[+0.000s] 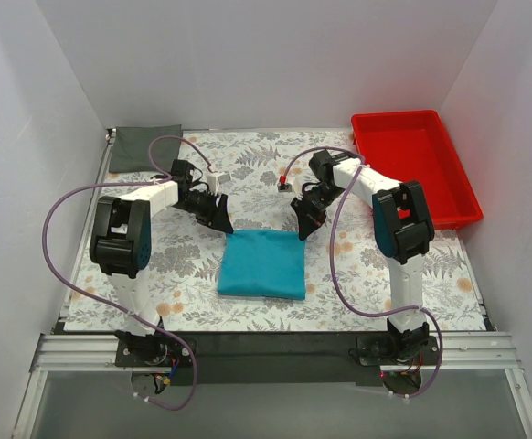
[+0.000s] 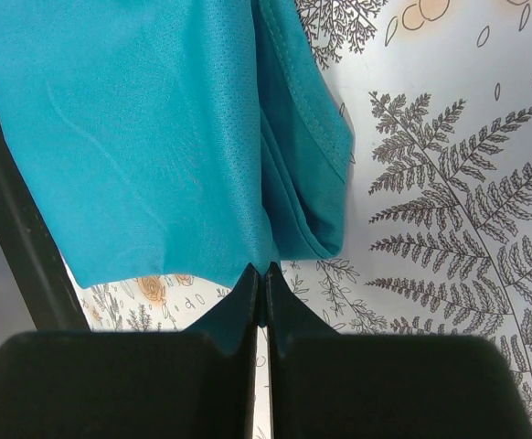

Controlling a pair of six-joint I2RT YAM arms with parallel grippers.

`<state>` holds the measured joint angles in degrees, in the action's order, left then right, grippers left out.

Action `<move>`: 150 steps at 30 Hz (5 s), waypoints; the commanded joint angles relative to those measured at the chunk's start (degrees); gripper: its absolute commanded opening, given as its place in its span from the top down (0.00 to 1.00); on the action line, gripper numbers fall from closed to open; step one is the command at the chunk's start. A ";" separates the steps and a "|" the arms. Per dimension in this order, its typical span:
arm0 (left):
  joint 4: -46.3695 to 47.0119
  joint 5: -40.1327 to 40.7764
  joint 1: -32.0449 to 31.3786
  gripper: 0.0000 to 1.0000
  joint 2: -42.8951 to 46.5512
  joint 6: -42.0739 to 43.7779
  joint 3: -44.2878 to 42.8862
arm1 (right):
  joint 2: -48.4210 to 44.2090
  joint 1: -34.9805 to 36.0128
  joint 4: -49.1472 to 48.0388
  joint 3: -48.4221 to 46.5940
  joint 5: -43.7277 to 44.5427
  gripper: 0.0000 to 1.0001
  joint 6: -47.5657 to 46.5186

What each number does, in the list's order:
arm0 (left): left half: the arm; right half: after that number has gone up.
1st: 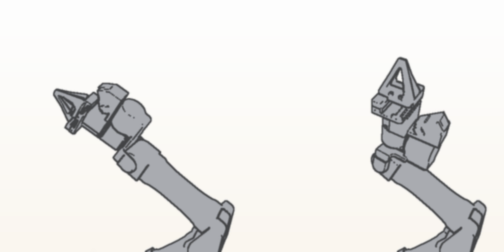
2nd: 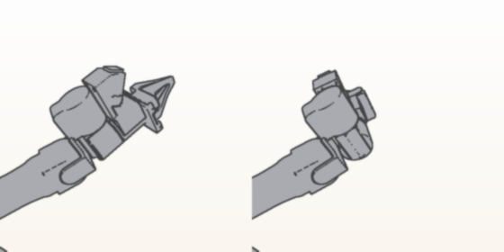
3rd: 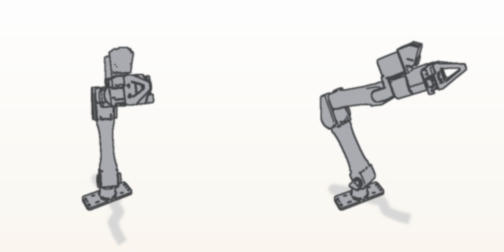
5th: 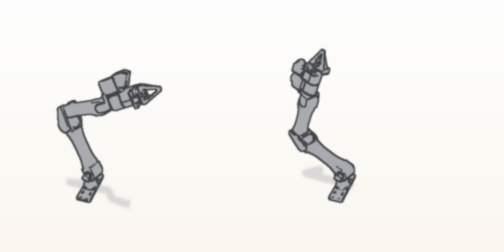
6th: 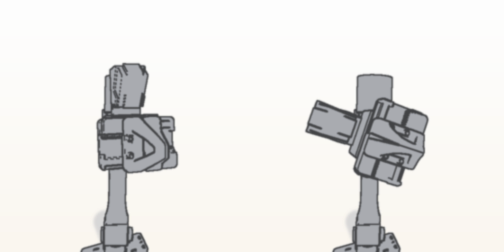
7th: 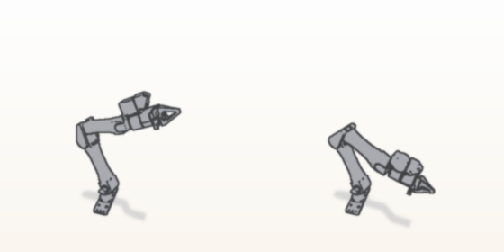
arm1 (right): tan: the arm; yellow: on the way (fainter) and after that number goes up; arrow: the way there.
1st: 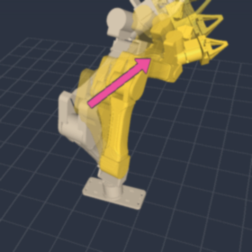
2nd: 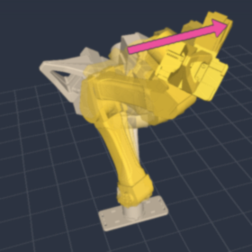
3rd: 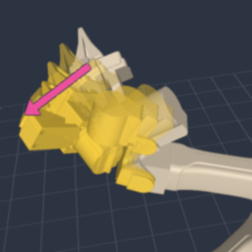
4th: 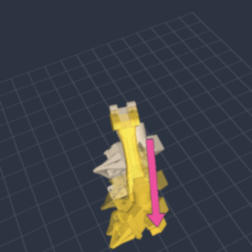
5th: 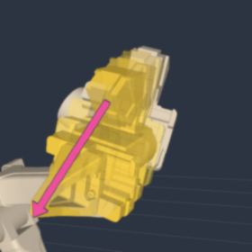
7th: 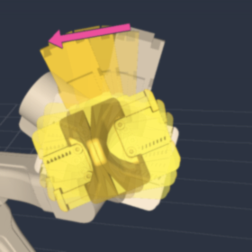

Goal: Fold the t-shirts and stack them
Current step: Fold the tshirt

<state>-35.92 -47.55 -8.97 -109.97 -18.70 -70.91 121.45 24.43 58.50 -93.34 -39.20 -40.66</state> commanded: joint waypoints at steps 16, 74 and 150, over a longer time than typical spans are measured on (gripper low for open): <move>-2.75 3.15 1.32 1.00 1.61 3.93 -4.40 | 1.24 -2.18 0.92 -5.71 4.66 0.99 0.06; 37.43 -18.19 -1.66 0.59 -4.11 -47.85 29.69 | 0.37 -3.15 -44.09 35.68 -19.86 0.66 46.99; 28.00 -1.85 20.24 0.13 25.78 -56.07 32.15 | -11.15 35.87 -44.09 10.46 28.30 0.99 23.79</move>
<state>-15.55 -47.83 14.20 -83.35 -67.68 -39.70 113.03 59.72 15.53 -79.96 -8.27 -17.93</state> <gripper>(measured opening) 0.862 0.020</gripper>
